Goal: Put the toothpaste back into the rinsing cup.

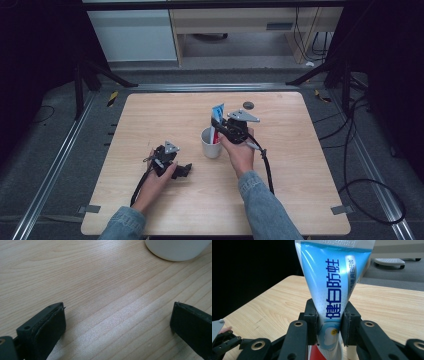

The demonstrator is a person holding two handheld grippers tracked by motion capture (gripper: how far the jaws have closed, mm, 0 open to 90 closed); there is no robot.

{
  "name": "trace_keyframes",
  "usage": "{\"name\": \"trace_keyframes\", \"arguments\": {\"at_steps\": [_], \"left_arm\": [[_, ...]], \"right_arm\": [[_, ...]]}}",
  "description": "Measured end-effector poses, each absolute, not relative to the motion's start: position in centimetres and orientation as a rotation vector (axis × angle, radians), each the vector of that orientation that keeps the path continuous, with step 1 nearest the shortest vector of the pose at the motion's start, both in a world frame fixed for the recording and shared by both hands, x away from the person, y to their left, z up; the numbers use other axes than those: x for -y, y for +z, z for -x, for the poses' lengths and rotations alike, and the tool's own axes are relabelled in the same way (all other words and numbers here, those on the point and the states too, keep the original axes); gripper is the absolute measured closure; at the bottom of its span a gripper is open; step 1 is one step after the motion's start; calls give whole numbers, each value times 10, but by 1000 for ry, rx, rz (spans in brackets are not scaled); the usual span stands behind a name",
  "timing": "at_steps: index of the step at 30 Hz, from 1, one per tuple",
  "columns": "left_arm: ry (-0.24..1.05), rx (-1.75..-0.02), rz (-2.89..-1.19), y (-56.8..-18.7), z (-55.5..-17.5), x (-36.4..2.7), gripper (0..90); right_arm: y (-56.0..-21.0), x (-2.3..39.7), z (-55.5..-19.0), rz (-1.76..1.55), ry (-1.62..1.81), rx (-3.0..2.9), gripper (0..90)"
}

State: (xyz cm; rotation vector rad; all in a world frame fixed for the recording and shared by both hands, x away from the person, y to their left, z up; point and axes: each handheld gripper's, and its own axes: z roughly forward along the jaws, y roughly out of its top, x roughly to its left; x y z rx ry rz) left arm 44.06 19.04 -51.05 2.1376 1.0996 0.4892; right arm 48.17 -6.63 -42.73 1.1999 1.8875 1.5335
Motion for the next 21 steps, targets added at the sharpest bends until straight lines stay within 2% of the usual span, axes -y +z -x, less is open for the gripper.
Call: {"name": "trace_keyframes", "arguments": {"at_steps": [21], "left_arm": [[488, -1099, -2138, -510, -441, -190, 0]], "right_arm": [[-427, 68, -482, -1204, 1534, -1900, 689]]}}
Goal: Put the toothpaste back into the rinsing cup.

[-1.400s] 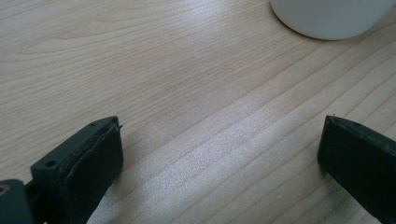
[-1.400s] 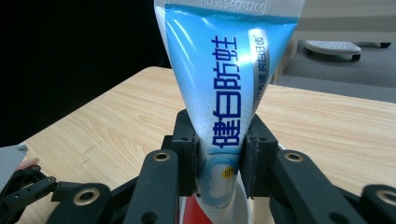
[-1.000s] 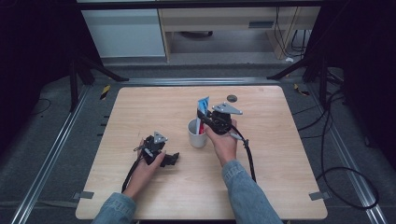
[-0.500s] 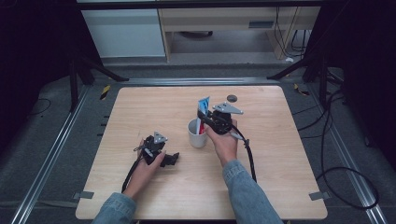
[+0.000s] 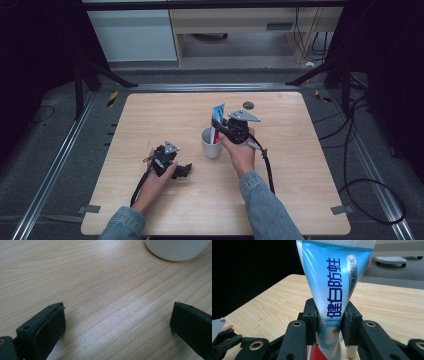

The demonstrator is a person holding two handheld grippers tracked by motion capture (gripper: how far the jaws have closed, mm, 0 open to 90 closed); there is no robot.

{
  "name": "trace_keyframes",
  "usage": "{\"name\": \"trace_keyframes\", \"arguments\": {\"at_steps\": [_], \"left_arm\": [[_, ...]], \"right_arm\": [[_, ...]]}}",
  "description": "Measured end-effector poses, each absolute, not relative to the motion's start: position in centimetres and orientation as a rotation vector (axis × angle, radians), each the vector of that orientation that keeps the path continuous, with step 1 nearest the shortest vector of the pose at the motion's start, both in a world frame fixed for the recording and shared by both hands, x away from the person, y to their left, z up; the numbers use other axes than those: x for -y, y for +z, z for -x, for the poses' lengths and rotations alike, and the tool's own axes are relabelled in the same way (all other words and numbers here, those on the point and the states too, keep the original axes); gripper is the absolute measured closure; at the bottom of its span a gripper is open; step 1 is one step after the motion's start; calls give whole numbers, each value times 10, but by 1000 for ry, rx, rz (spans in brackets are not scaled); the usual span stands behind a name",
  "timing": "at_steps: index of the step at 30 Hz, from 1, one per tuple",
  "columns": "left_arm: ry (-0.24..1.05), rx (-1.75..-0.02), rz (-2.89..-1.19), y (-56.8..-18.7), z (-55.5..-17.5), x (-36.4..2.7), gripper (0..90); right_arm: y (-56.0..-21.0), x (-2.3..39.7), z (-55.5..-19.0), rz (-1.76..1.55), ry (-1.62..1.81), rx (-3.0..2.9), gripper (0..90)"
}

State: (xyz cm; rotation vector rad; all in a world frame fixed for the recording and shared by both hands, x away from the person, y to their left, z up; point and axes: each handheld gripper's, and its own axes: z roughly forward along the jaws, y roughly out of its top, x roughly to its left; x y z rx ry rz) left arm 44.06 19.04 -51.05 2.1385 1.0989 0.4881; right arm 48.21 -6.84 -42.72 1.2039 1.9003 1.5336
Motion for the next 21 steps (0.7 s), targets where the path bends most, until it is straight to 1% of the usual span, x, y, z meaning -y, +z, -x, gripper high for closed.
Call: {"name": "trace_keyframes", "arguments": {"at_steps": [21], "left_arm": [[488, -1099, -2138, -510, -441, -190, 0]], "right_arm": [[-427, 71, -482, -1206, 1528, -1915, 662]]}}
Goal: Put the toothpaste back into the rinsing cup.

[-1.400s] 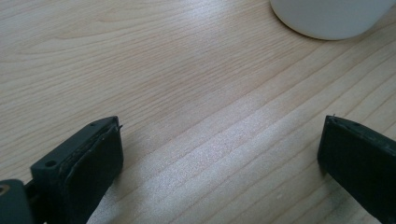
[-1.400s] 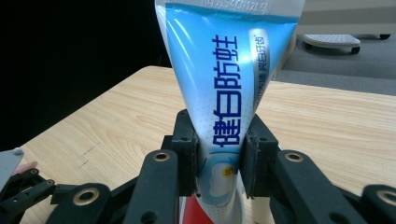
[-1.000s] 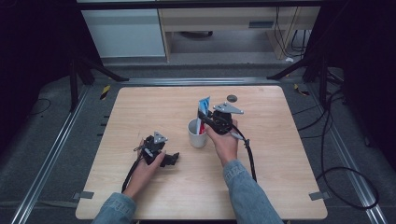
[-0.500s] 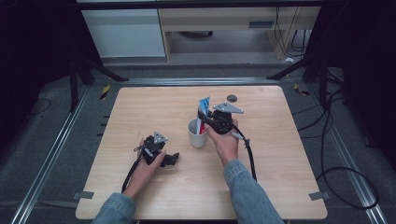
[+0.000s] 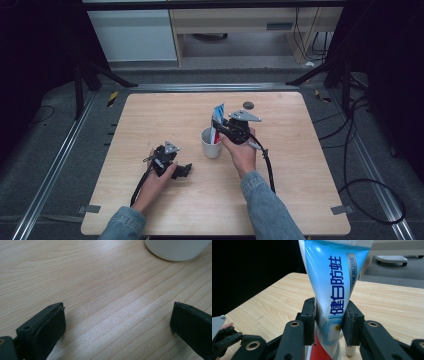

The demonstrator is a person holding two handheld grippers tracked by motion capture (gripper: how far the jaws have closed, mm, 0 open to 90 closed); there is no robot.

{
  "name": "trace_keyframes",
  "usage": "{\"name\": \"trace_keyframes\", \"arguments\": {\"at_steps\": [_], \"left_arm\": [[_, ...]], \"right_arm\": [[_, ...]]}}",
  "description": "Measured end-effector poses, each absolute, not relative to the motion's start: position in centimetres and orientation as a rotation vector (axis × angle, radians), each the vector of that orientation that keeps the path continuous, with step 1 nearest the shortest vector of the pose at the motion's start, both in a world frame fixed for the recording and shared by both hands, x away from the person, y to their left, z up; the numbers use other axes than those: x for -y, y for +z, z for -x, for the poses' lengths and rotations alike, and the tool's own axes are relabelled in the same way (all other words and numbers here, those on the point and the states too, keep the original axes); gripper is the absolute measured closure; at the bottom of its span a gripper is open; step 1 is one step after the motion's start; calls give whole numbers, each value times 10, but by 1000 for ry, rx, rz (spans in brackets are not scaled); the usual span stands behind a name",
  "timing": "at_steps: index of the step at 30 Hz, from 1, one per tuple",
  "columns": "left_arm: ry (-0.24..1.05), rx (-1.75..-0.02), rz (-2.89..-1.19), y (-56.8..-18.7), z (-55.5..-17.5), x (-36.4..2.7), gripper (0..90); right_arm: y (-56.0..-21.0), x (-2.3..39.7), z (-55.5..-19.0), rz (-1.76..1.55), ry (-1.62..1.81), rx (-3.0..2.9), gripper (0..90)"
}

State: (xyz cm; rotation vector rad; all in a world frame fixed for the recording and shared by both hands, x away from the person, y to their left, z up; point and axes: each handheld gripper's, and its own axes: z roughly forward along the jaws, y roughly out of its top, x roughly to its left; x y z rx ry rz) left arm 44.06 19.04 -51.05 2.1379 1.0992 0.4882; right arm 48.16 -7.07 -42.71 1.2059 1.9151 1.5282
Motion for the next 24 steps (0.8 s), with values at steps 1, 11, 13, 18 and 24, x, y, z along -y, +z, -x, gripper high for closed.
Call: {"name": "trace_keyframes", "arguments": {"at_steps": [1, 11, 13, 18, 24], "left_arm": [[488, -1099, -2138, -510, -441, -190, 0], [488, -1099, -2138, -510, -441, -190, 0], [488, -1099, -2138, -510, -441, -190, 0], [488, -1099, -2138, -510, -441, -190, 0], [488, -1099, -2138, -510, -441, -190, 0]], "right_arm": [[-427, 71, -482, -1206, 1527, -1914, 659], [-427, 72, -481, -1212, 1532, -1919, 648], [-427, 72, -481, -1211, 1531, -1921, 645], [-429, 73, -481, -1216, 1530, -1925, 636], [-430, 74, -479, -1213, 1525, -1929, 630]]}}
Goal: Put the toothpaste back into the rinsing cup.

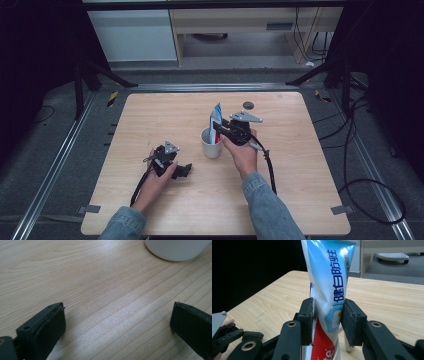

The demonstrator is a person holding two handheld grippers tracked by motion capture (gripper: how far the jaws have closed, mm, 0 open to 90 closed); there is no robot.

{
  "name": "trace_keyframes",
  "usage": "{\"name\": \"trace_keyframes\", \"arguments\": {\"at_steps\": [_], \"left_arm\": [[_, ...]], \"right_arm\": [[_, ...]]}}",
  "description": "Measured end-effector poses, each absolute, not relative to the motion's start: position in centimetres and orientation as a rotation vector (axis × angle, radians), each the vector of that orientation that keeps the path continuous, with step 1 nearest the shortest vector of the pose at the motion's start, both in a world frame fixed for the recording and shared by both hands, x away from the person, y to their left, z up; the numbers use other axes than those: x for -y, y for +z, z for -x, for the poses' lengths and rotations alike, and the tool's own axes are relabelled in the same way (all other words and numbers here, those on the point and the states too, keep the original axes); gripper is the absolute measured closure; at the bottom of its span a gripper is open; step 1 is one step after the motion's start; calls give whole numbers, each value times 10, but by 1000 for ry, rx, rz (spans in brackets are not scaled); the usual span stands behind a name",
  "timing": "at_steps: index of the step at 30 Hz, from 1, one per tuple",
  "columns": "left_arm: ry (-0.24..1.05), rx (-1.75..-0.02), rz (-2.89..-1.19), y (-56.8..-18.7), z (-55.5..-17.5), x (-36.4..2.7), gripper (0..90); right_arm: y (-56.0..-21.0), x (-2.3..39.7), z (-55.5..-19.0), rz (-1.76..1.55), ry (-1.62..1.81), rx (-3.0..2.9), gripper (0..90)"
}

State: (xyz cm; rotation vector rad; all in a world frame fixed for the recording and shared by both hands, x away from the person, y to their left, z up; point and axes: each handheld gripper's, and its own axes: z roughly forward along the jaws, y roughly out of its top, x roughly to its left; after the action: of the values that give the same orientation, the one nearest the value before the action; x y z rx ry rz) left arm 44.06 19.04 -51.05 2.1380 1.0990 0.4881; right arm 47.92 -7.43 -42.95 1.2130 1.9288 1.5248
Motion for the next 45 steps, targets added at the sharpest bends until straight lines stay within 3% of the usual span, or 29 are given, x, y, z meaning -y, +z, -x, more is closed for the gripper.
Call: {"name": "trace_keyframes", "arguments": {"at_steps": [18, 31, 45], "left_arm": [[488, -1099, -2138, -510, -441, -190, 0], [488, -1099, -2138, -510, -441, -190, 0], [487, -1097, -2139, -510, -441, -190, 0]], "right_arm": [[-424, 80, -473, -1209, 1500, -1931, 542], [-409, 88, -464, -1216, 1356, -1964, 302], [-399, 102, -457, -1208, 1215, -1995, 170]]}}
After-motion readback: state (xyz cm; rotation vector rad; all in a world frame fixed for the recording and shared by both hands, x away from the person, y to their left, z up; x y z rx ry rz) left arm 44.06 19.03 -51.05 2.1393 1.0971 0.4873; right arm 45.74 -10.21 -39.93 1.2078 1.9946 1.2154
